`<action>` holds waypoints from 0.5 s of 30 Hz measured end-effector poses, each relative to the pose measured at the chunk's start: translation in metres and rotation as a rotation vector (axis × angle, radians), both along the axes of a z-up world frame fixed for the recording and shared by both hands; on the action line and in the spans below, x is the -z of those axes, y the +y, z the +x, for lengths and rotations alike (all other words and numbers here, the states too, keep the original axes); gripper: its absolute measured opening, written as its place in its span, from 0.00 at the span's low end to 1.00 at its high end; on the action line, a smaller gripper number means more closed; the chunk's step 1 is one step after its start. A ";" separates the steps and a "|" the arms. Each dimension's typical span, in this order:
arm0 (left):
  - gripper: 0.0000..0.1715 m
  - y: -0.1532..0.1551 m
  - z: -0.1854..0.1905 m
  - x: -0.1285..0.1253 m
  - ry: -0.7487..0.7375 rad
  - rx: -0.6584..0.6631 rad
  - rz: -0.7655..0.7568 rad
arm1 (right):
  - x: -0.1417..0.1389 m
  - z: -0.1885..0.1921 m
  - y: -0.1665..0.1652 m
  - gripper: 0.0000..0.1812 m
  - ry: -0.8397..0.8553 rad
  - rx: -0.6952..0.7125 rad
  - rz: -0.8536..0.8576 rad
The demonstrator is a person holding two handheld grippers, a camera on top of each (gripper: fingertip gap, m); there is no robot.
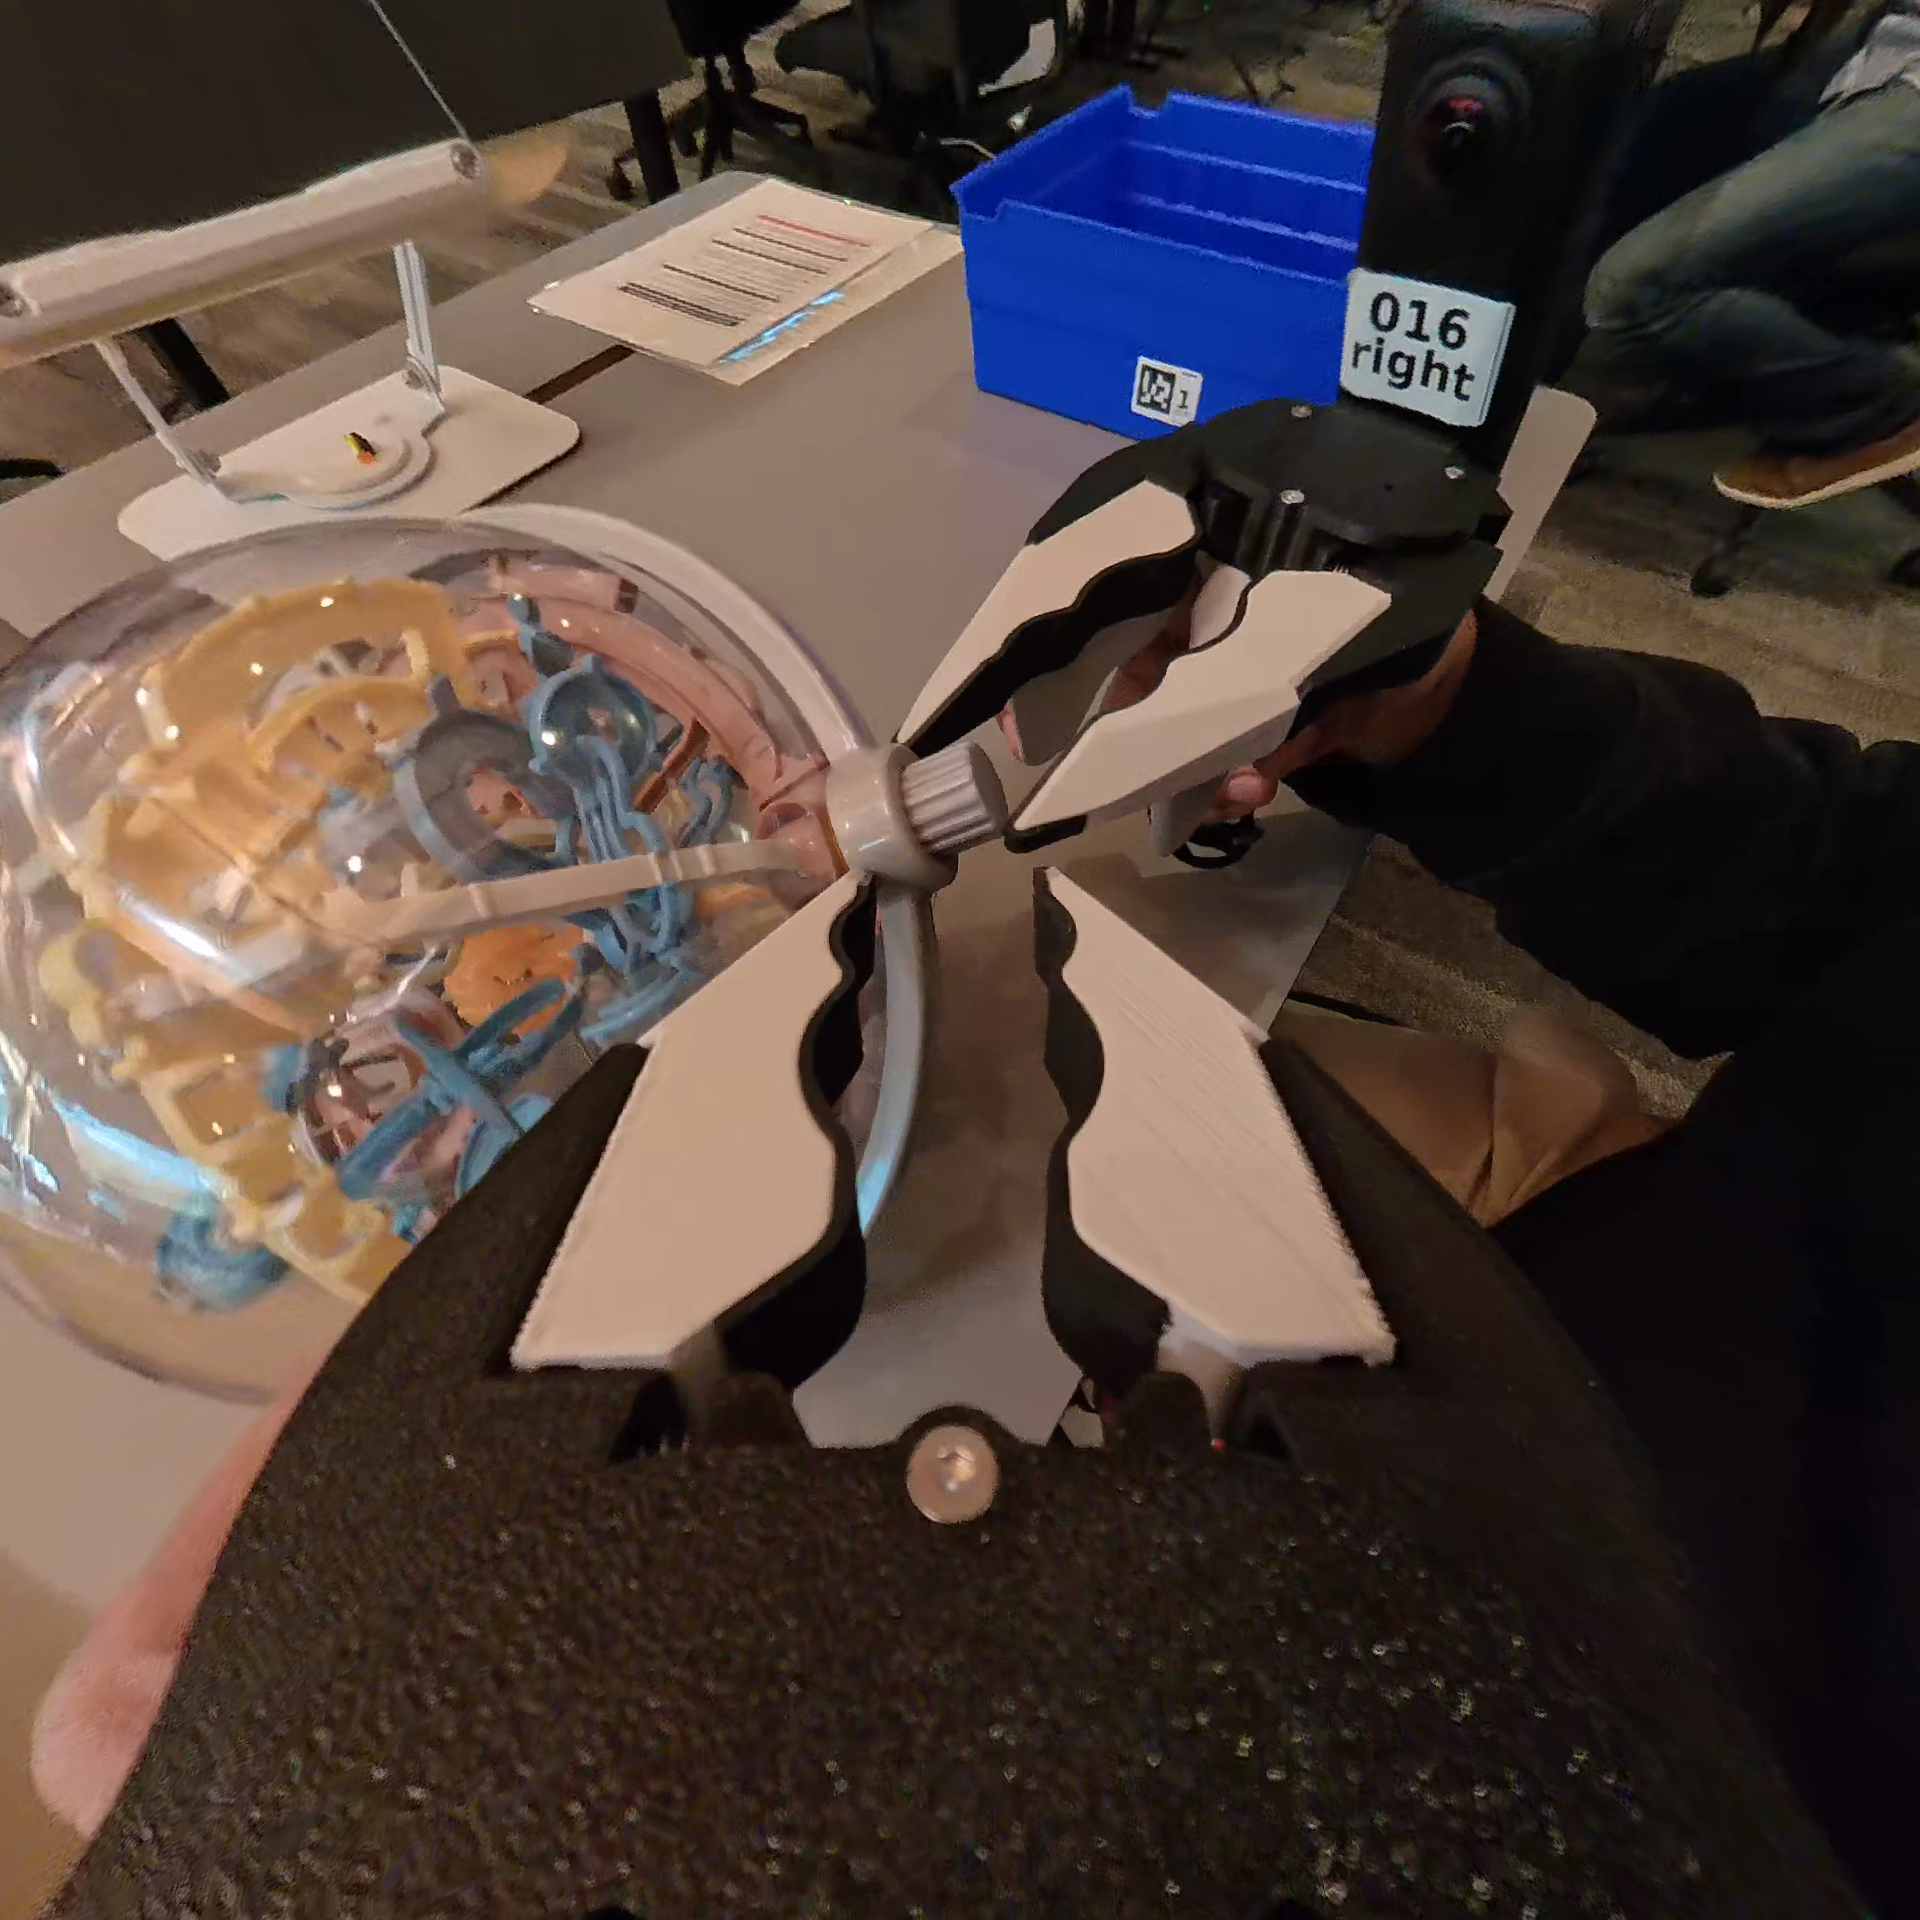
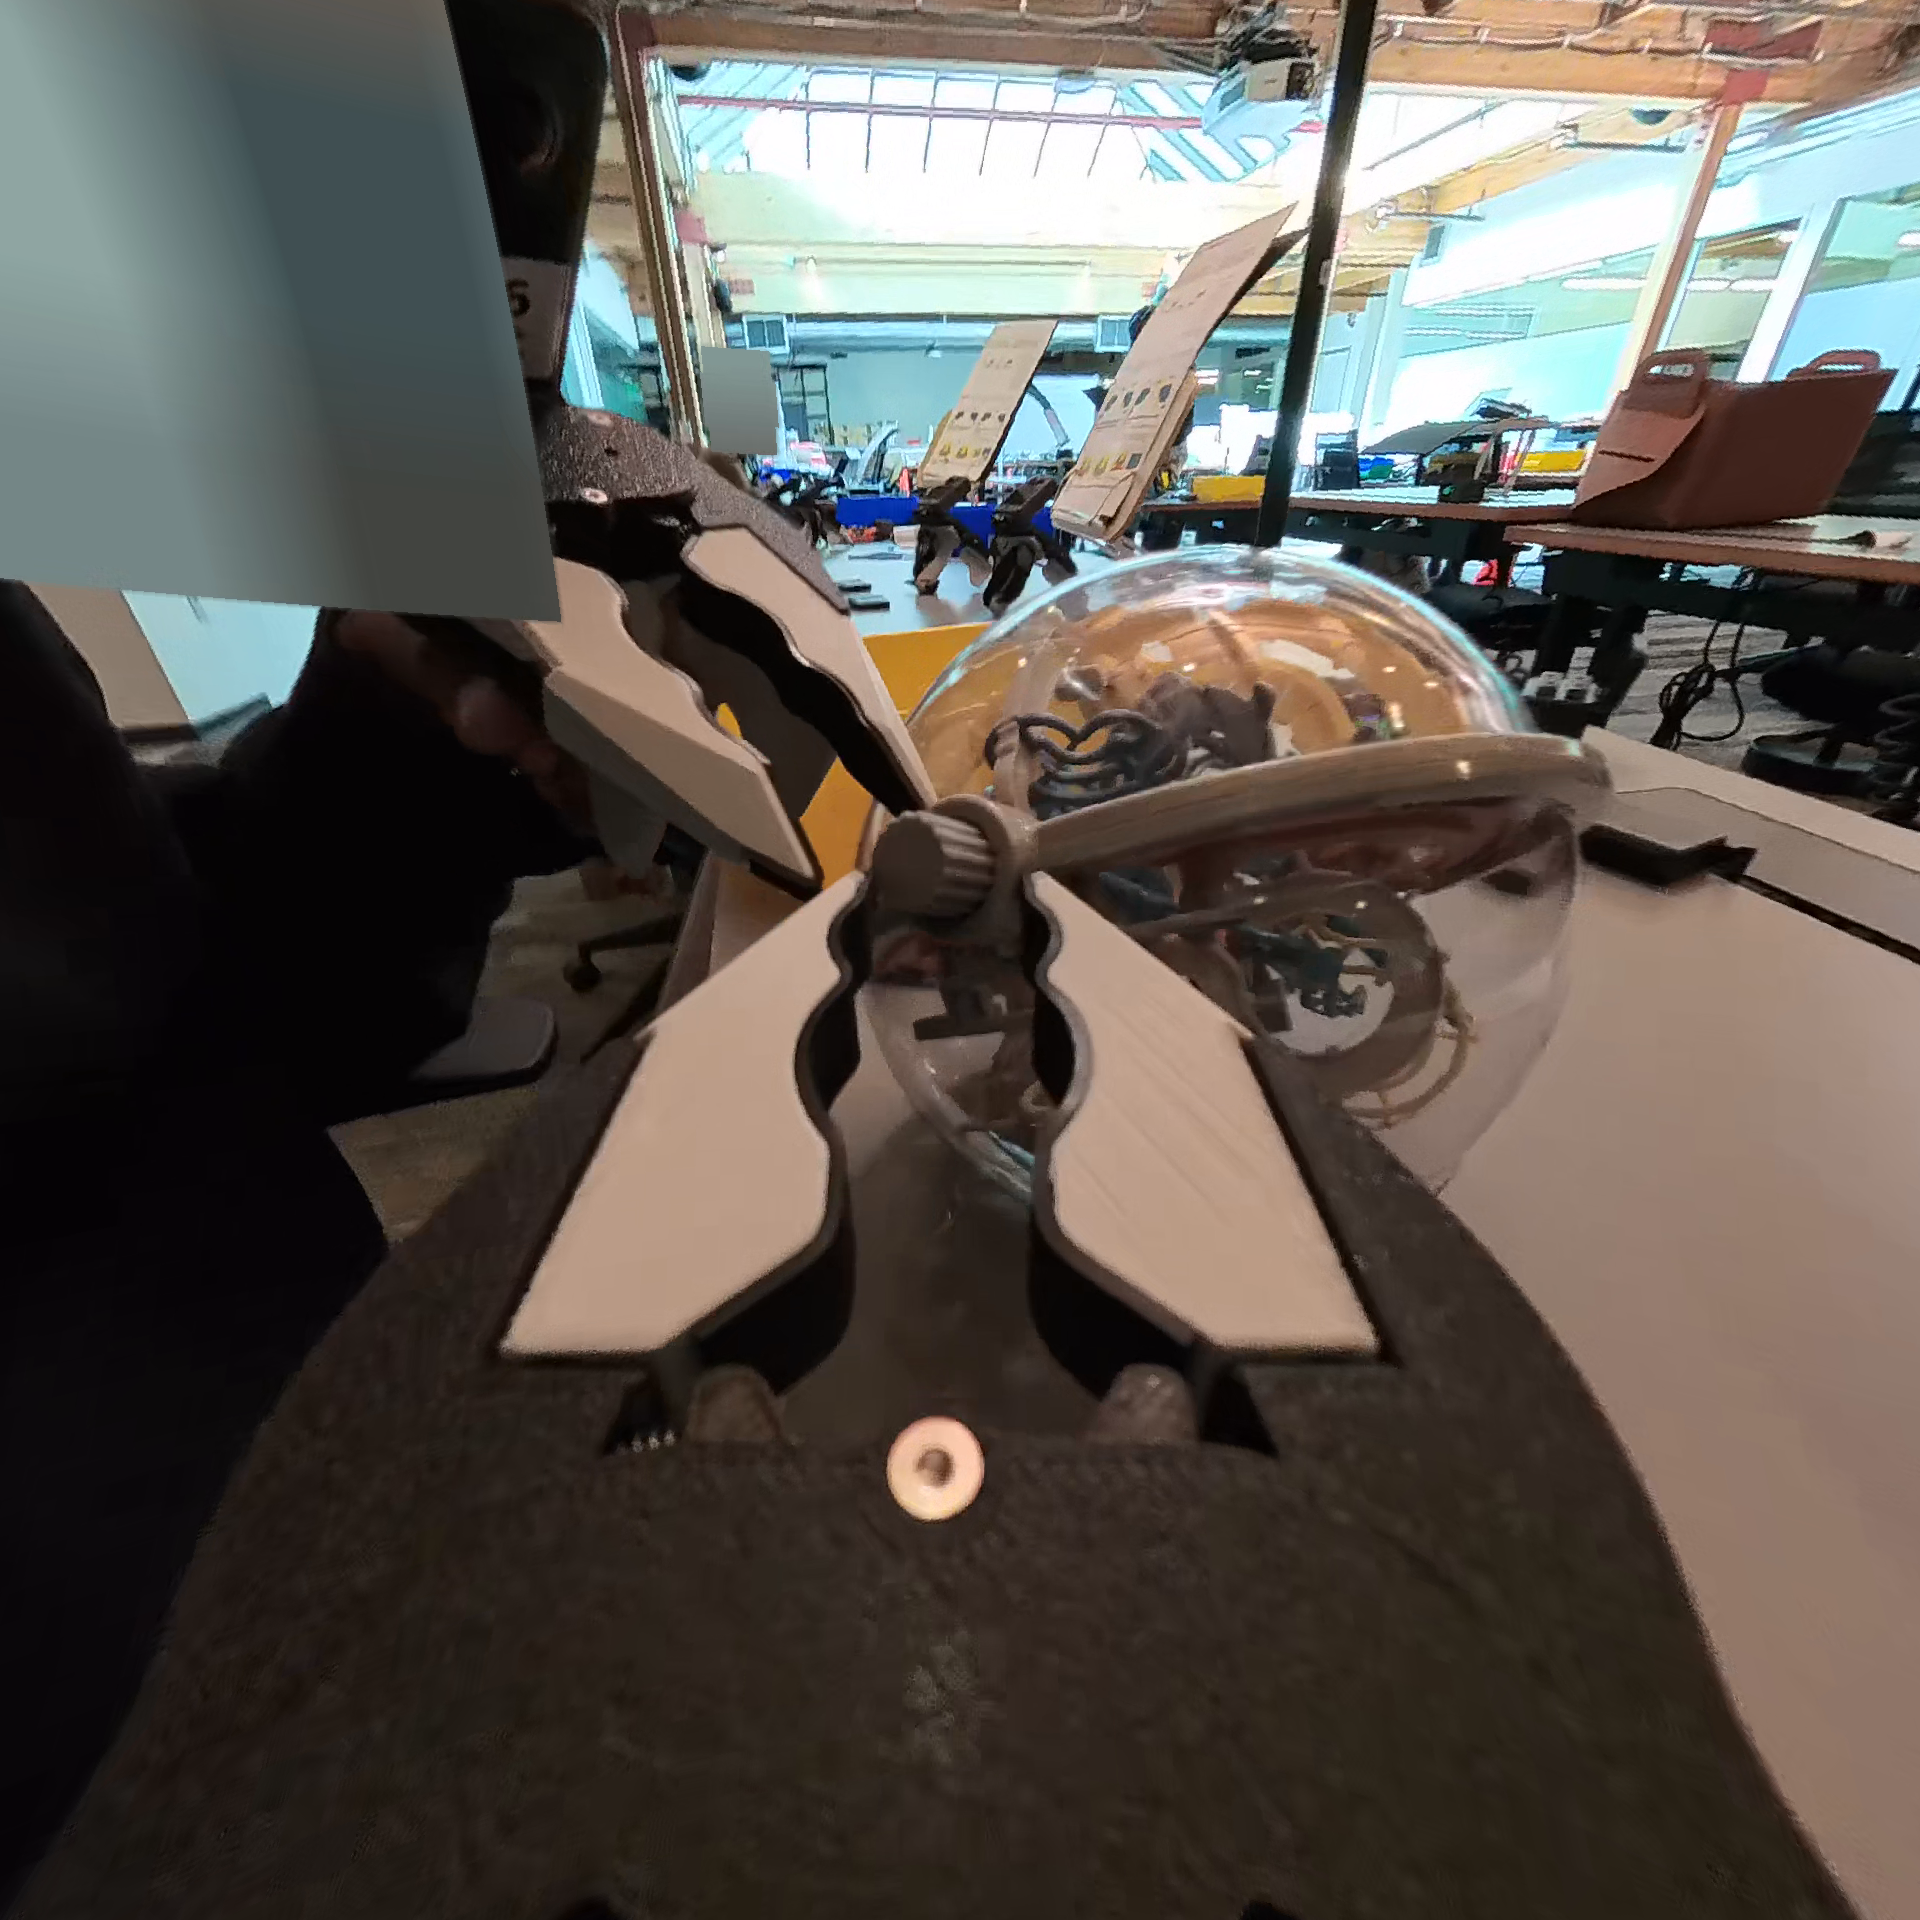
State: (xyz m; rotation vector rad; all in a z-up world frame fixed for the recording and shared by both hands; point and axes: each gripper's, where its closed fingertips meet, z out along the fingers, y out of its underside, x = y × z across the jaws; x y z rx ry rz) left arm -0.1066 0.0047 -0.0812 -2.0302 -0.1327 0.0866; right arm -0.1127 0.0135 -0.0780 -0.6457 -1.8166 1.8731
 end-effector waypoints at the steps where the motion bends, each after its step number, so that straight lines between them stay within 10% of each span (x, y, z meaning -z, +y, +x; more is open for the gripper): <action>1: 0.16 -0.003 0.001 0.001 0.000 -0.011 0.010 | 0.002 0.002 -0.003 0.14 0.008 -0.005 0.021; 15: 0.19 -0.035 -0.005 0.008 -0.033 -0.041 0.208 | 0.027 0.017 -0.048 0.07 0.069 -0.112 0.173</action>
